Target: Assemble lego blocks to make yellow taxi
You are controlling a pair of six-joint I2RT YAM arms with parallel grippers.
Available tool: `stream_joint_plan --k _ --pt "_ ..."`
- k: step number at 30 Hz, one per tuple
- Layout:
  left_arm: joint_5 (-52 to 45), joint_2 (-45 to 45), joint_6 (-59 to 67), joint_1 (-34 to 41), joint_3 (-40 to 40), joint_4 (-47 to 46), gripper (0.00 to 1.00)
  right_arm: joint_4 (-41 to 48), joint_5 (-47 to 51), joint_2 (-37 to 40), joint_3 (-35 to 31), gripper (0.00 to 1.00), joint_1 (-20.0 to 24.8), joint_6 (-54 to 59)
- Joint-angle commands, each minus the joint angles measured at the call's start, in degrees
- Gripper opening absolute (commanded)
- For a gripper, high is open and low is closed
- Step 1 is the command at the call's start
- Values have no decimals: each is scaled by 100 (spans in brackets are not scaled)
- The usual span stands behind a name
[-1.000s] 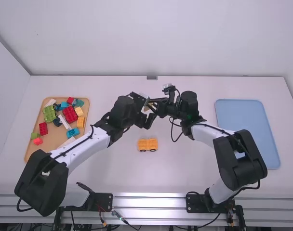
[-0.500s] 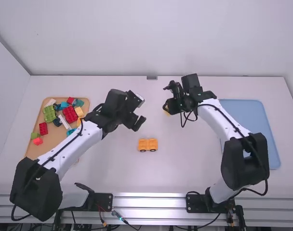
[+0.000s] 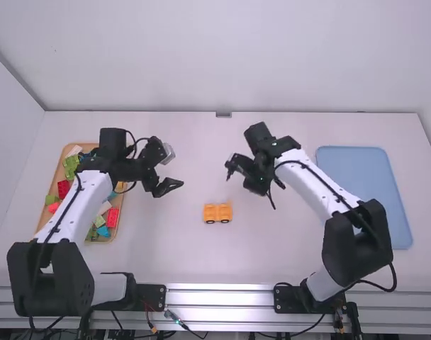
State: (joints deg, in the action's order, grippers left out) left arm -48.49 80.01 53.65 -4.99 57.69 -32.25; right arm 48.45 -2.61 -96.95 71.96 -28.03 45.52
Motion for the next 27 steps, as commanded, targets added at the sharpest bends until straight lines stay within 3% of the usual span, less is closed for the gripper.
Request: stream_joint_plan --k 1,6,11,16,20,27 --pt "-776 -94 774 -131 90 -114 99 -190 651 -15 -501 0 -341 623" --pt "-702 -94 752 -101 90 -197 99 -782 603 -15 -1097 0 -656 586" --pt "-715 -94 748 -103 90 -184 99 -933 208 -24 -1307 0 -579 468" --pt "-699 -94 748 -140 90 -203 99 -1196 98 -289 -1311 0 -374 227" --pt "-699 -94 748 -133 90 -205 99 -1202 118 -636 -1266 0 -457 227" --pt "-695 -94 732 -140 85 -221 99 -863 199 -1419 -704 0 -501 31"
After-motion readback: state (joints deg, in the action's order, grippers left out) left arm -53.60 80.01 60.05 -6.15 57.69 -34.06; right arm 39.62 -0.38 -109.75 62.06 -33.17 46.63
